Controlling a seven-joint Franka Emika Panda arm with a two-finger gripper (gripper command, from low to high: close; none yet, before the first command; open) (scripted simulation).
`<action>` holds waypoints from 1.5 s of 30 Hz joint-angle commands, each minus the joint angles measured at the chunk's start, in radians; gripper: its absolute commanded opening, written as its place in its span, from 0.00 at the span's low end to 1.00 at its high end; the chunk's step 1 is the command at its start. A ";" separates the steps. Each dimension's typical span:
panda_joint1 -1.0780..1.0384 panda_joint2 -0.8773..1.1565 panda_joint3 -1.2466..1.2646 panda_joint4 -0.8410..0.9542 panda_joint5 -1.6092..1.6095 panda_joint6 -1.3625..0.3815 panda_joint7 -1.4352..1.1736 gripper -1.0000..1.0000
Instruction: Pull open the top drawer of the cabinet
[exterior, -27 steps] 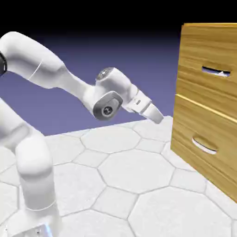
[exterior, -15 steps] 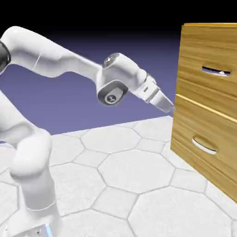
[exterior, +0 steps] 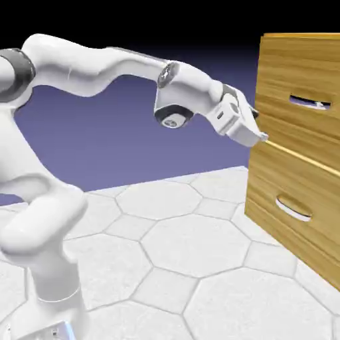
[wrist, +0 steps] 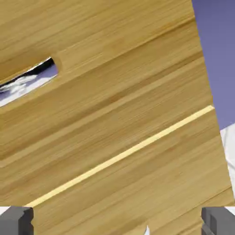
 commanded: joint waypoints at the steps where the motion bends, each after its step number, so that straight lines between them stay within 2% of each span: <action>1: -0.027 0.003 0.026 0.017 0.044 -0.002 -0.013 0.50; 38: -1.036 0.097 0.987 0.627 1.653 -0.076 -0.509 0.50; 40: -1.047 0.098 0.997 0.633 1.669 -0.077 -0.514 0.50; 45: -1.228 0.020 1.142 0.759 1.605 -0.057 -0.396 0.50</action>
